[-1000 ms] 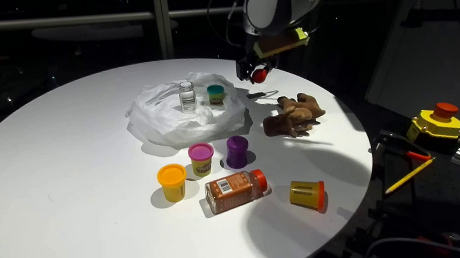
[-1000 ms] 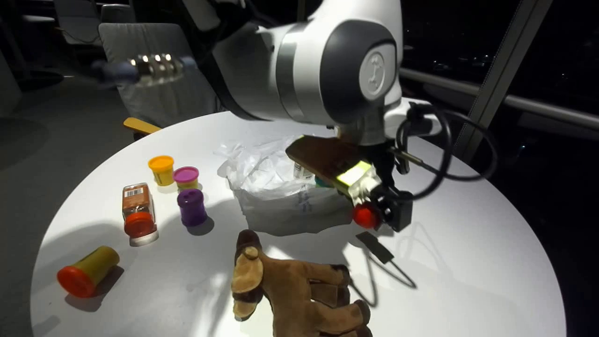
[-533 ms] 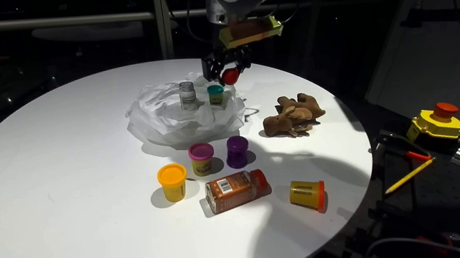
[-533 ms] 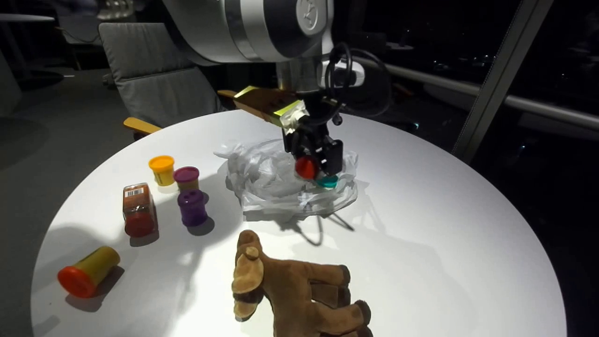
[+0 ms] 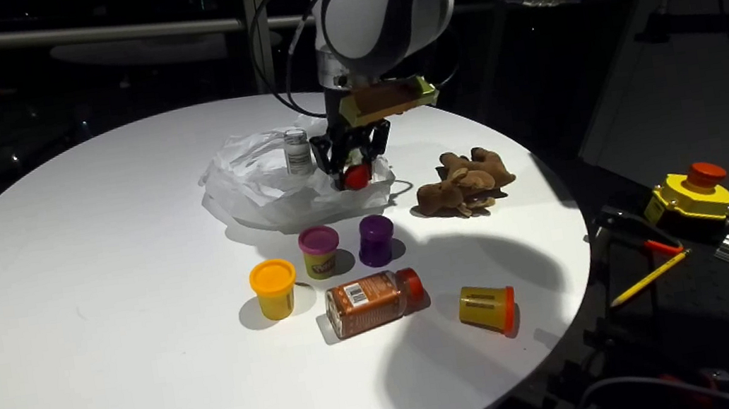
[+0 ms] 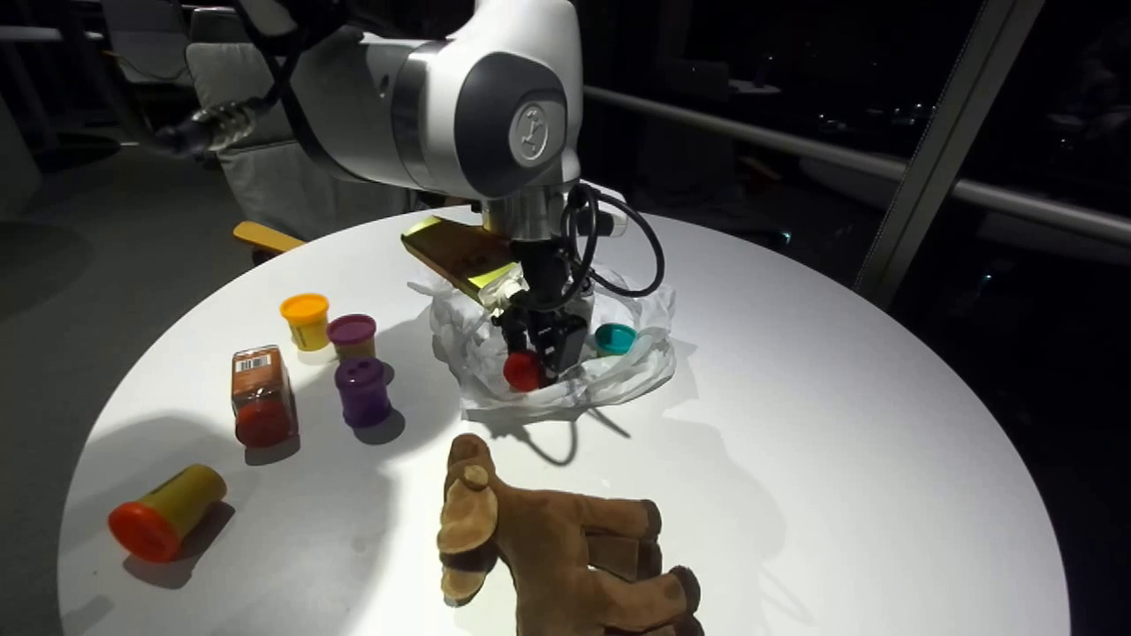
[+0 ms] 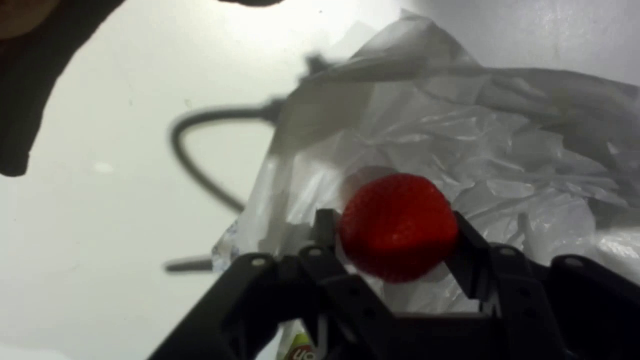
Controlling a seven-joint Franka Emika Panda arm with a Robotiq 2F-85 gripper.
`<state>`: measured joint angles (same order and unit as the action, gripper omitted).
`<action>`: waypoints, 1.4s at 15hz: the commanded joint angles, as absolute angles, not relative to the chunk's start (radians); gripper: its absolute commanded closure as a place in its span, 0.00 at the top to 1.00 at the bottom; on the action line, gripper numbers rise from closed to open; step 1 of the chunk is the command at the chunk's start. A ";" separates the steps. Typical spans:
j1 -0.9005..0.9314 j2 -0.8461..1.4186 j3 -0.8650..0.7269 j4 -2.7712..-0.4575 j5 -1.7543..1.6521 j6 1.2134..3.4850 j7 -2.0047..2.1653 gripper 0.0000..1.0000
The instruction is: Pick the objects on the table and put them in the plastic bag
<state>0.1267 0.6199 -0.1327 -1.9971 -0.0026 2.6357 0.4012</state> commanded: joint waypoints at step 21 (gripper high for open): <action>0.122 0.203 0.050 -2.323 0.085 2.454 0.328 1.00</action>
<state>0.1118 0.2491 0.0284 -2.2098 0.0688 2.3459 0.3418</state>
